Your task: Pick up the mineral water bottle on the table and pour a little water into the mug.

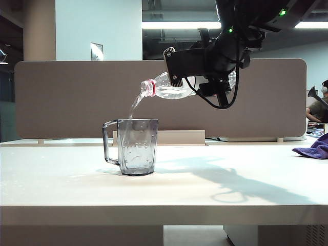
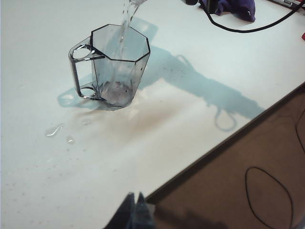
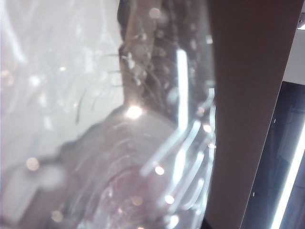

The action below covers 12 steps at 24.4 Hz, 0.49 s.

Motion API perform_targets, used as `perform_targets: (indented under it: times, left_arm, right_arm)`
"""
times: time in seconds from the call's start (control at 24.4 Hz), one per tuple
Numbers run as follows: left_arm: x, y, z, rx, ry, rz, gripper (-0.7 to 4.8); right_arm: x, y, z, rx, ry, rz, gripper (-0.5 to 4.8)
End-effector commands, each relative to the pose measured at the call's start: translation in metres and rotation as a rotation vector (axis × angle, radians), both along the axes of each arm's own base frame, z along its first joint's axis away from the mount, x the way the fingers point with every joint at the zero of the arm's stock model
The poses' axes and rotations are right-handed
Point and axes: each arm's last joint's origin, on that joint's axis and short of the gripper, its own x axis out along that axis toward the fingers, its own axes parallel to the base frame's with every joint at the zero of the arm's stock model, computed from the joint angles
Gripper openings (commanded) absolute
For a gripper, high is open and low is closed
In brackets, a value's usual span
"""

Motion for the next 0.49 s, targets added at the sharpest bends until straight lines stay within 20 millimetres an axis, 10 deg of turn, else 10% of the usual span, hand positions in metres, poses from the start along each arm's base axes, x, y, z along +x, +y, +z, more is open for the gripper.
perform_targets:
  times: [0.04, 0.49]
  left_arm:
    - [0.0003, -0.0001, 0.0021, -0.001, -0.018, -0.003, -0.05]
    - [0.0003, -0.0001, 0.0021, -0.001, -0.018, -0.003, -0.05]
  right_arm:
    - [0.0004, -0.0013, 0.0094, 0.017, -0.047, -0.002, 2.3]
    - [0.0008, -0.0015, 0.0108, -0.025, -0.074, 0.008, 2.3]
